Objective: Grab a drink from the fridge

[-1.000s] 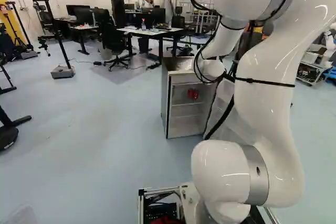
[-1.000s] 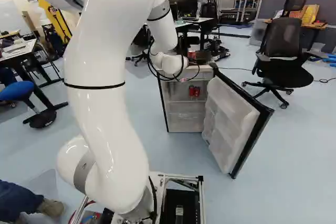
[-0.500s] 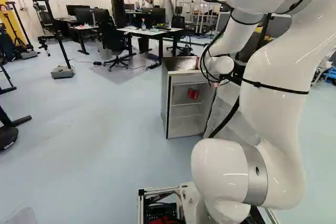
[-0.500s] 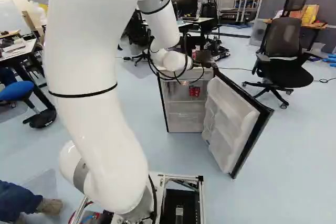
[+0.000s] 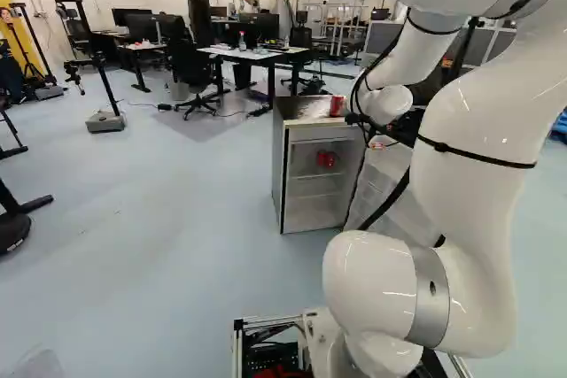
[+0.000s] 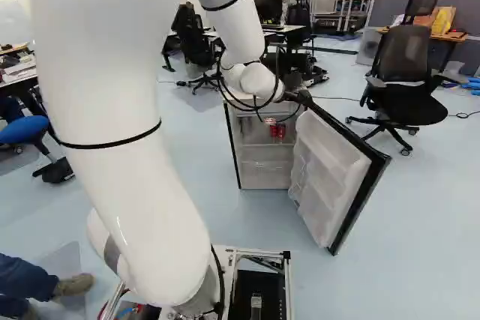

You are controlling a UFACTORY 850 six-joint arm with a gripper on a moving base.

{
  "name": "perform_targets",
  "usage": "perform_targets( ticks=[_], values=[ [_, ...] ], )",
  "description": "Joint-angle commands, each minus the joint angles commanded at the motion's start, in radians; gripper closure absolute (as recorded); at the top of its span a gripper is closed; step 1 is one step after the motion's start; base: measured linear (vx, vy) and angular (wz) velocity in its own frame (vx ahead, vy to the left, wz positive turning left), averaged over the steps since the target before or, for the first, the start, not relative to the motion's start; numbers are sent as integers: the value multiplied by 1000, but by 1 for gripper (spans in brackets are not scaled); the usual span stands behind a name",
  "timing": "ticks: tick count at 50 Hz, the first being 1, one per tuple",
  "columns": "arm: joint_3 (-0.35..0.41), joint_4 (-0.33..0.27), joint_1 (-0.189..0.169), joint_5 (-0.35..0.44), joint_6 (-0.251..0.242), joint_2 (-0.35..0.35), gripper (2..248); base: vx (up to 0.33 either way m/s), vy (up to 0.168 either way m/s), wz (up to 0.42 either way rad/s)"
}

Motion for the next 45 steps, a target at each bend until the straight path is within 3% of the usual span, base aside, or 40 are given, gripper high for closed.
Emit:
perform_targets(
  ticks=[32,45],
  values=[
    [-65,0,-89,-228,0,15,3,0,0,0],
    [-95,0,-124,-282,0,19,3,0,0,0]
  ],
)
